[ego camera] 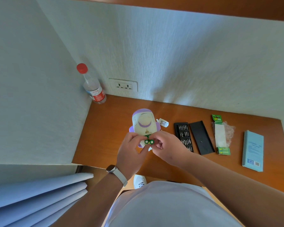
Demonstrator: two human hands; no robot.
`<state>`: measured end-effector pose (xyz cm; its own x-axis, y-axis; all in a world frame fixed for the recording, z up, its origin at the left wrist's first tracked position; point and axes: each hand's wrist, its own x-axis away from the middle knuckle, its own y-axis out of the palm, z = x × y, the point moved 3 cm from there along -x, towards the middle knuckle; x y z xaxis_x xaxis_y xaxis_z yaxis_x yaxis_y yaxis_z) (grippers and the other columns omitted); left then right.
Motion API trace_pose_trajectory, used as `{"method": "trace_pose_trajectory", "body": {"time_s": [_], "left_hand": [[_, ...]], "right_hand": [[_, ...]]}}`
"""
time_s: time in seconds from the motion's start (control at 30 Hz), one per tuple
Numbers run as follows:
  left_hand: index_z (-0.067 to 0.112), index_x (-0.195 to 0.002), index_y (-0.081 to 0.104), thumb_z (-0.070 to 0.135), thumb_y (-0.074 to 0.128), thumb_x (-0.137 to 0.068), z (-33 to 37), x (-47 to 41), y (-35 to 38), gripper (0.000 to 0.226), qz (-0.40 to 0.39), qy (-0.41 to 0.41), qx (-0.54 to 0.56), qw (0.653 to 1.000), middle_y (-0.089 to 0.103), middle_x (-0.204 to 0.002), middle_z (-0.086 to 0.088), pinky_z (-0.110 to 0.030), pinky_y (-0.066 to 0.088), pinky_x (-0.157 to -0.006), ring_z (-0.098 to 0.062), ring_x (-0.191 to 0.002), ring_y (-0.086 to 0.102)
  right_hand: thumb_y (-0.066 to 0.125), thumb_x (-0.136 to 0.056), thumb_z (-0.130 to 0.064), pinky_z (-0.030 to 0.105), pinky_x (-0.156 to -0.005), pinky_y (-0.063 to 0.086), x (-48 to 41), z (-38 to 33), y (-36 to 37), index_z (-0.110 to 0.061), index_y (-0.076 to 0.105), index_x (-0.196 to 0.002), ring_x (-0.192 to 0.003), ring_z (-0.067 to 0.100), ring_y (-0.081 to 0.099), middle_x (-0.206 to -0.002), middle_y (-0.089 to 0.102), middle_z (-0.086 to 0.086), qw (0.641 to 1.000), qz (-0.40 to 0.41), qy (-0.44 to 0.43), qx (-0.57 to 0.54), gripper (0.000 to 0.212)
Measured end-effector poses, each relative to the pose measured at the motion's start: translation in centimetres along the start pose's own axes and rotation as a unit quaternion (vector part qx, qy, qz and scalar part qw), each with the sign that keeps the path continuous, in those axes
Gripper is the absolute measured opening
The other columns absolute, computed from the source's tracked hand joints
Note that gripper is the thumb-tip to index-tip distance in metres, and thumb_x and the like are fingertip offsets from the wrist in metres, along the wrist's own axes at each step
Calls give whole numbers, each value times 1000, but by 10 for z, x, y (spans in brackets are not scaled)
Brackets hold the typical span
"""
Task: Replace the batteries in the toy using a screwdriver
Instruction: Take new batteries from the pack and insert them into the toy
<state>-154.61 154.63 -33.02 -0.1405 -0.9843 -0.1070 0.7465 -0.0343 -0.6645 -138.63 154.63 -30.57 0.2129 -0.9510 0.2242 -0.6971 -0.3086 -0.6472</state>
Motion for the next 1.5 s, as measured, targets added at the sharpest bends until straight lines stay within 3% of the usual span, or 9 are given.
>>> {"method": "trace_pose_trajectory", "body": {"time_s": [0.3, 0.47, 0.53, 0.63, 0.77, 0.9, 1.0, 1.1, 1.5], "left_hand": [[28, -110, 60, 26, 72, -89, -11, -3, -6, 24, 5, -78, 84, 993, 55, -102, 18, -6, 46, -68, 2, -97, 53], [38, -114, 50, 37, 68, -92, -17, -15, -6, 29, -6, -172, 122, 978, 45, -112, 28, -15, 53, -68, -6, -105, 54], [37, -118, 48, 36, 67, -93, -20, -18, -4, 31, -30, -203, 156, 966, 43, -115, 22, -20, 58, -72, -10, -108, 55], [31, -138, 40, 35, 65, -95, -26, -22, 2, 50, -63, -238, 183, 952, 41, -128, 13, -12, 55, -65, -12, -110, 58], [30, -153, 25, 31, 65, -96, -34, -25, 14, 69, -113, -287, 292, 905, 53, -130, 10, -21, 59, -71, -15, -111, 62], [39, -148, 26, 28, 69, -92, -39, -28, 22, 72, -129, -318, 373, 862, 59, -123, 17, -26, 60, -74, -18, -113, 64], [38, -132, 42, 36, 74, -78, -40, -31, 23, 63, -126, -315, 402, 850, 68, -109, 22, -29, 61, -73, -16, -109, 68], [45, -119, 46, 31, 76, -80, -37, -32, 22, 51, -114, -307, 417, 848, 70, -104, 21, -30, 61, -71, -11, -104, 70], [36, -117, 46, 13, 77, -86, -29, -34, 13, 48, -63, -320, 406, 854, 62, -119, -1, -41, 63, -76, -27, -110, 66]], "right_hand": [[63, -89, -18, 29, -68, 50, 1, 7, -2, -22, 57, -90, -75, 13, 54, -83, 55, -8, 999, 36, 23, -1, 8], [59, -89, -35, 24, -72, 54, -7, 20, -2, -31, 56, -110, -82, 6, 59, -94, 59, -14, 993, 41, 99, -39, 21], [55, -88, -45, 25, -72, 54, -10, 21, -2, -34, 52, -122, -83, 2, 61, -102, 60, -19, 993, 25, 111, -38, 36], [49, -83, -53, 18, -67, 49, -12, 21, -2, -41, 40, -138, -85, -5, 61, -108, 57, -35, 991, 10, 115, -71, 56], [51, -86, -49, 13, -72, 43, -15, 22, 3, -45, 34, -142, -94, -17, 57, -103, 50, -52, 983, -14, 128, -131, 59], [53, -89, -42, 12, -73, 48, -17, 24, 4, -46, 35, -142, -98, -16, 58, -105, 60, -36, 969, -28, 153, -191, 56], [55, -87, -40, 13, -74, 51, -18, 26, 5, -48, 38, -138, -98, -13, 60, -111, 62, -27, 964, -24, 160, -210, 54], [57, -88, -38, 15, -76, 50, -19, 28, 7, -42, 39, -140, -97, -13, 61, -110, 62, -26, 963, -18, 163, -216, 55], [58, -94, -32, 5, -69, 48, -19, 20, 0, -35, 37, -145, -94, -8, 63, -114, 63, -18, 970, -21, 138, -199, 55]]}}
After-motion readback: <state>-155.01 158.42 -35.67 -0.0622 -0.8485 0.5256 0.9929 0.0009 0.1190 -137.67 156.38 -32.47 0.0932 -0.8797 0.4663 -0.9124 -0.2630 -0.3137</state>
